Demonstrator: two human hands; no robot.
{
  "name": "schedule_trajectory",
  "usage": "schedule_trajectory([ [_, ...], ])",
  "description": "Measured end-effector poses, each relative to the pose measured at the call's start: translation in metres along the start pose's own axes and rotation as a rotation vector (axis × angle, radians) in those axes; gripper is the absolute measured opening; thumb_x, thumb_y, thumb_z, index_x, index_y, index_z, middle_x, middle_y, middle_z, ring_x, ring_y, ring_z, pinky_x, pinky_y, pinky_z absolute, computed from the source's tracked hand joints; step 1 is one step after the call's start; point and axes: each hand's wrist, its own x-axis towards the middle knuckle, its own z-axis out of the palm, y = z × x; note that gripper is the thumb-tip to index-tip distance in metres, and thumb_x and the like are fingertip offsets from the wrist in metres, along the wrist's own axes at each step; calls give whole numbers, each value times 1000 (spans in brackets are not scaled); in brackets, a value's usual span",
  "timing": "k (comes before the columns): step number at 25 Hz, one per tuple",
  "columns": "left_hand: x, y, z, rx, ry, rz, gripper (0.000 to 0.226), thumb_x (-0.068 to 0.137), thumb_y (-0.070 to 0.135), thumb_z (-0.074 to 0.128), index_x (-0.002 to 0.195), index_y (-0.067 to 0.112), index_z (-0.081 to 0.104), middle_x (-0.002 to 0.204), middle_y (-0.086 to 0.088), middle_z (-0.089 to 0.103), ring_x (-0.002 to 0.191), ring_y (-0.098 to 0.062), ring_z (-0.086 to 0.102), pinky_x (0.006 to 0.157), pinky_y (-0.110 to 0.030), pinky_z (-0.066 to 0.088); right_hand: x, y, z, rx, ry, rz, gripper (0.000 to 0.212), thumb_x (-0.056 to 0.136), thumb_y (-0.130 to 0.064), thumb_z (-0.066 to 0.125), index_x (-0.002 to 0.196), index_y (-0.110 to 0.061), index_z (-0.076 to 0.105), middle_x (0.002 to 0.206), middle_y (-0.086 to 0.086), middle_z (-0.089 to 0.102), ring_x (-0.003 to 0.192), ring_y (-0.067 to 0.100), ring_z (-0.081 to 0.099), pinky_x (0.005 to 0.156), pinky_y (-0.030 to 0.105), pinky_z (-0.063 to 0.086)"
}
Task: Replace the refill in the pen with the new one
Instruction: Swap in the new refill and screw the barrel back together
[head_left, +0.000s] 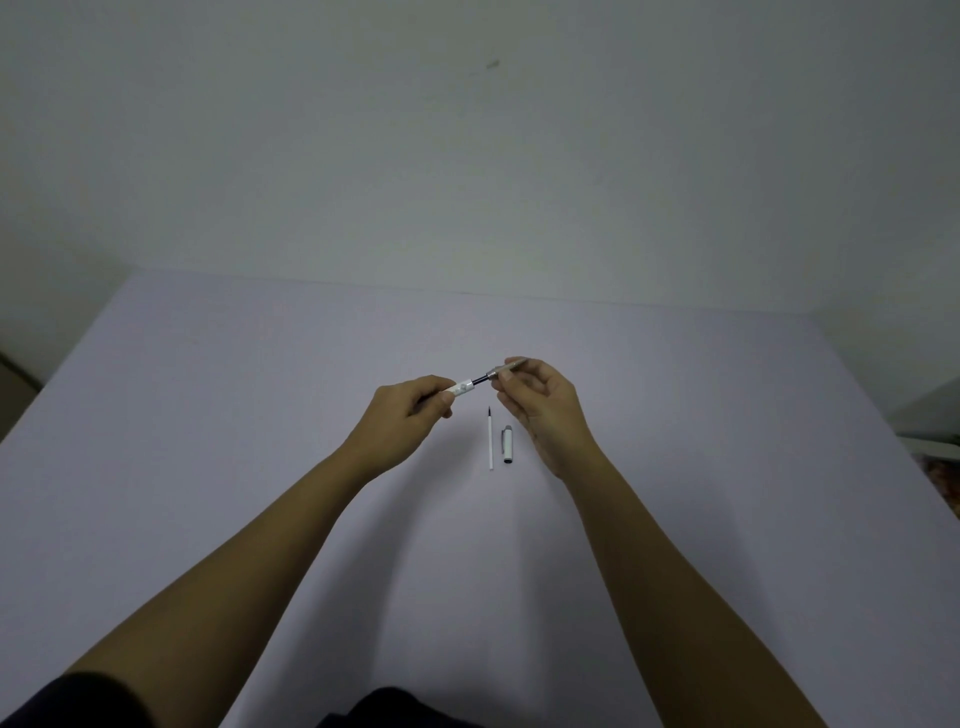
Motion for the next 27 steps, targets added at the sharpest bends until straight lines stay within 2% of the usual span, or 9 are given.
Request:
schedule_trajectory([
  [4, -1, 1, -2, 37, -19, 34, 20, 95, 24, 49, 104, 21, 67, 79, 10, 66, 67, 14, 55, 58, -2, 38, -4, 5, 7, -32, -35, 21, 12, 82, -15, 67, 84, -26, 67, 82, -7, 75, 88, 10, 69, 73, 15, 53],
  [8, -1, 1, -6, 54, -52, 18, 21, 95, 26, 48, 100, 21, 68, 79, 4, 68, 52, 0, 47, 50, -10, 37, -6, 7, 6, -55, -49, 22, 9, 83, -14, 67, 86, -21, 64, 80, -5, 75, 85, 9, 69, 73, 17, 54],
  [12, -1, 2, -9, 32, -101, -2, 22, 95, 29, 48, 95, 24, 69, 77, 8, 69, 47, 0, 44, 46, -9, 35, -11, 8, 4, -134, -66, -21, 13, 85, -11, 65, 93, -22, 62, 82, -5, 72, 81, 7, 67, 75, 17, 54],
  [17, 1, 3, -12, 18, -124, -16, 22, 94, 31, 48, 95, 25, 70, 77, 8, 69, 53, -3, 44, 53, -17, 37, -14, -1, 0, -250, -120, -107, 14, 84, -10, 65, 86, -24, 63, 89, -10, 75, 87, 4, 69, 69, 11, 50],
  [22, -2, 3, -17, 32, -143, 47, 21, 93, 33, 50, 99, 29, 70, 74, 10, 67, 49, -1, 43, 50, -8, 36, -14, -7, -1, -389, -144, -158, 14, 83, -13, 67, 84, -27, 64, 87, -10, 72, 88, 8, 70, 70, 13, 50],
  [27, -3, 2, -17, 84, -84, 59, 19, 93, 31, 51, 104, 31, 65, 80, 11, 58, 69, -3, 51, 63, -15, 38, -15, -12, -1, -504, -122, -272, 22, 79, -10, 70, 79, -32, 67, 79, -12, 70, 76, 2, 67, 68, 8, 48],
])
